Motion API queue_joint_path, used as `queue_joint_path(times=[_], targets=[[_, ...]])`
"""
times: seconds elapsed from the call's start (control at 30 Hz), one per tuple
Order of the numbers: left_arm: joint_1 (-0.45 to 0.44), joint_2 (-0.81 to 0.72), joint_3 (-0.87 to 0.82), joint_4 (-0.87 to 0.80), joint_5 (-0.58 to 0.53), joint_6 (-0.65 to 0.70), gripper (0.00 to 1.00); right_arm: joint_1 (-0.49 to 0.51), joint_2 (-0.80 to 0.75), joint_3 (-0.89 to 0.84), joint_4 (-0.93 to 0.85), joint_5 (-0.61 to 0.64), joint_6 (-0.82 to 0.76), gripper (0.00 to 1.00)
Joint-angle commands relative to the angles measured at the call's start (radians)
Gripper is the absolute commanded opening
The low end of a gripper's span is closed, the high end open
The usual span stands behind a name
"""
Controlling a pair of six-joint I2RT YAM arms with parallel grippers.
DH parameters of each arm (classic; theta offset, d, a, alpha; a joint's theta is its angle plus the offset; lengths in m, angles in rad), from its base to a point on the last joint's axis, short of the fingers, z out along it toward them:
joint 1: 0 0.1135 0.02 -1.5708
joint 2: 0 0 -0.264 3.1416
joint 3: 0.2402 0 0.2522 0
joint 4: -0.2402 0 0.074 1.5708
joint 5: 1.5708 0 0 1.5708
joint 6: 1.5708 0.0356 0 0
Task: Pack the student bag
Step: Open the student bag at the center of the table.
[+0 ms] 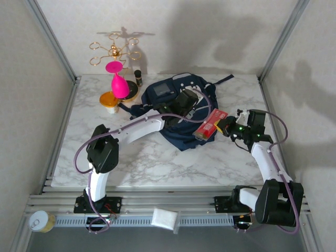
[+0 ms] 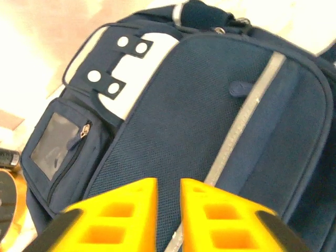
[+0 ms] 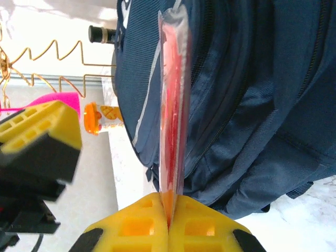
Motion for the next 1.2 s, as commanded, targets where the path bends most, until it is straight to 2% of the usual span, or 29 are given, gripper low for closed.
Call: queue_joint_path(times=[0.0,0.17,0.3,0.43,0.5,0.57,0.63,0.8,0.93,1.03,1.13,1.17], targets=[[0.002,-0.06,-0.127,-0.045,0.087,0.041,0.39,-0.005,-0.017,-0.033,0.041,0.04,0.056,0.0],[0.002,-0.073,-0.22,-0.021,0.028,0.084,0.56,-0.01,0.002,-0.01,0.023,0.074,0.036,0.0],[0.004,-0.08,-0.281,0.075,-0.032,0.114,0.71,-0.014,0.003,-0.013,0.034,0.072,0.037,0.0],[0.012,-0.071,-0.274,0.115,-0.036,0.127,0.73,-0.014,-0.011,-0.016,0.037,0.079,0.032,0.0],[0.011,-0.066,-0.245,0.077,0.008,0.132,0.75,-0.017,-0.008,-0.006,0.02,0.084,0.019,0.0],[0.017,-0.073,-0.268,0.135,-0.031,0.155,0.76,-0.018,-0.007,0.0,0.017,0.087,0.013,0.0],[0.032,-0.053,-0.231,0.124,-0.065,0.17,0.74,-0.018,-0.005,-0.003,0.038,0.078,0.023,0.0],[0.064,-0.053,-0.163,0.092,0.004,0.146,0.57,-0.017,-0.014,0.0,0.064,0.058,0.039,0.0],[0.078,-0.067,-0.16,0.115,0.034,0.127,0.35,-0.005,-0.022,-0.024,0.128,0.032,0.085,0.0],[0.081,-0.031,-0.115,0.067,0.044,0.102,0.2,0.018,-0.015,-0.048,0.236,0.015,0.169,0.0],[0.077,-0.021,-0.102,0.053,0.069,0.079,0.03,0.06,-0.001,-0.058,0.319,0.041,0.243,0.0],[0.077,-0.023,-0.088,0.044,0.07,0.058,0.0,0.074,0.006,-0.059,0.334,0.063,0.256,0.0]])
